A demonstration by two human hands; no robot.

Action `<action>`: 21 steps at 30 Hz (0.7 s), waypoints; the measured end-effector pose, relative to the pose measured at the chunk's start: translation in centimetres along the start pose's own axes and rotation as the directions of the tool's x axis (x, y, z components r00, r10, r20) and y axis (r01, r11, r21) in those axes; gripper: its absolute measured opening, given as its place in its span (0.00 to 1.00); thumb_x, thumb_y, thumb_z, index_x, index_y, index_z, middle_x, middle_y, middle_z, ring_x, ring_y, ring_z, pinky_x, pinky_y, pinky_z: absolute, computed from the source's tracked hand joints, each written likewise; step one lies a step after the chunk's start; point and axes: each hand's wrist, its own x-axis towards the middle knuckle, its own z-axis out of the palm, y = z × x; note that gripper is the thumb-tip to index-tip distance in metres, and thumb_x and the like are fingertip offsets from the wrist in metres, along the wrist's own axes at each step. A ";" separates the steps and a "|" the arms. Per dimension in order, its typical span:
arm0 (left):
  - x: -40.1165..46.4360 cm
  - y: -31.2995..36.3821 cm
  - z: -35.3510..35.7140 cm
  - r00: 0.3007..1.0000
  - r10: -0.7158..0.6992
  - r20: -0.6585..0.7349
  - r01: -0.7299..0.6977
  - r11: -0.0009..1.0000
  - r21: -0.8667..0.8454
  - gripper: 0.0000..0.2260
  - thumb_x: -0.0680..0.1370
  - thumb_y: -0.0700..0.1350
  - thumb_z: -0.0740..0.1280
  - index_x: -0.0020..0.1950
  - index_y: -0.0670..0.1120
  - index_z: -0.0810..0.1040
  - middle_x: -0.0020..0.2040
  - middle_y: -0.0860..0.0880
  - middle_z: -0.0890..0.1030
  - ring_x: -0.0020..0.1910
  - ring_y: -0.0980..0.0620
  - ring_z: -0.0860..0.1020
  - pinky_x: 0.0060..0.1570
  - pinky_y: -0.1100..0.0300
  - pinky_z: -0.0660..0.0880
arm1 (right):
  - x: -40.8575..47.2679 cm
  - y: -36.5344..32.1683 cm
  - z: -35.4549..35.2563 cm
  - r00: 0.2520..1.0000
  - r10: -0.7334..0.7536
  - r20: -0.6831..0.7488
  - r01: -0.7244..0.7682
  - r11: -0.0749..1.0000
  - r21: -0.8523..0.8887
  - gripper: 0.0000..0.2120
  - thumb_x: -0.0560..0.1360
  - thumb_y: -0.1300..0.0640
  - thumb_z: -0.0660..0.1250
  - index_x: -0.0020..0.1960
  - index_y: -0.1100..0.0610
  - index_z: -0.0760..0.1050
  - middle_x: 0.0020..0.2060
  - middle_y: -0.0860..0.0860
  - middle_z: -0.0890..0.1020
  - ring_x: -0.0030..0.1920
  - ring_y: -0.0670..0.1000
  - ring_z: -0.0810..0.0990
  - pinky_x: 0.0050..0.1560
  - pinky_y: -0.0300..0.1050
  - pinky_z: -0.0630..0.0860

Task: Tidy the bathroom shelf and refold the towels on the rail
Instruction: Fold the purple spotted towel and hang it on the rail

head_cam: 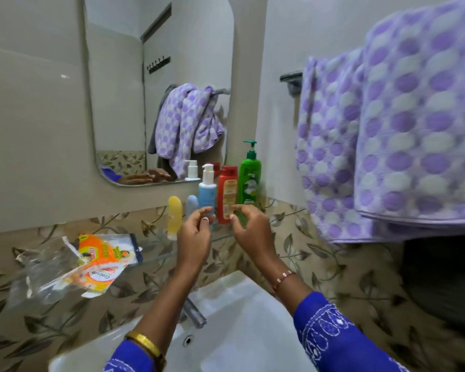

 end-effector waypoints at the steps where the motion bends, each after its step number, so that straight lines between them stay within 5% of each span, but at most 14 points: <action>1: -0.5 1.5 1.0 0.999 0.035 0.011 -0.035 0.999 -0.022 0.12 0.79 0.35 0.57 0.56 0.42 0.77 0.49 0.45 0.80 0.50 0.50 0.78 0.53 0.59 0.74 | 0.4 -0.3 -1.7 0.999 -0.038 -0.035 0.037 0.998 -0.042 0.10 0.73 0.63 0.65 0.53 0.64 0.78 0.50 0.59 0.82 0.51 0.56 0.78 0.51 0.39 0.69; 6: -3.1 8.1 5.5 0.978 0.190 0.083 -0.175 0.972 -0.159 0.10 0.76 0.39 0.59 0.52 0.48 0.77 0.50 0.43 0.81 0.50 0.48 0.79 0.57 0.52 0.75 | 2.0 -2.4 -10.0 0.963 -0.187 -0.192 0.145 0.967 -0.212 0.14 0.70 0.60 0.62 0.52 0.64 0.79 0.47 0.61 0.82 0.50 0.60 0.78 0.53 0.43 0.68; 11: -4.7 13.1 9.1 0.958 0.250 0.140 -0.211 0.946 -0.246 0.12 0.78 0.34 0.56 0.55 0.43 0.77 0.47 0.47 0.80 0.50 0.52 0.78 0.51 0.66 0.74 | 3.3 -4.4 -17.5 0.889 -0.365 -0.276 0.234 0.880 -0.413 0.12 0.70 0.61 0.63 0.51 0.64 0.78 0.45 0.60 0.82 0.47 0.61 0.79 0.52 0.41 0.66; 14: -4.5 15.8 11.6 0.938 0.302 0.171 -0.242 0.923 -0.299 0.13 0.78 0.34 0.56 0.55 0.42 0.78 0.47 0.45 0.80 0.50 0.49 0.79 0.55 0.59 0.74 | 4.7 -5.0 -21.6 0.842 -0.464 -0.276 0.255 0.792 -0.555 0.13 0.70 0.60 0.61 0.49 0.65 0.78 0.44 0.61 0.82 0.46 0.61 0.79 0.51 0.43 0.65; 16: -3.9 17.3 13.1 0.924 0.333 0.189 -0.259 0.908 -0.330 0.13 0.78 0.34 0.56 0.55 0.41 0.78 0.47 0.45 0.80 0.51 0.48 0.79 0.55 0.57 0.74 | 5.7 -5.2 -23.9 0.829 -0.494 -0.262 0.234 0.732 -0.640 0.16 0.69 0.57 0.58 0.48 0.65 0.78 0.44 0.61 0.81 0.46 0.63 0.78 0.51 0.44 0.66; 21: -1.8 20.5 16.3 0.876 0.411 0.253 -0.288 0.866 -0.408 0.13 0.78 0.35 0.56 0.56 0.42 0.77 0.50 0.46 0.80 0.47 0.54 0.78 0.45 0.74 0.71 | 8.3 -5.0 -28.4 0.814 -0.489 -0.313 0.047 0.593 -0.804 0.16 0.66 0.58 0.64 0.51 0.64 0.77 0.50 0.64 0.78 0.51 0.65 0.77 0.55 0.50 0.70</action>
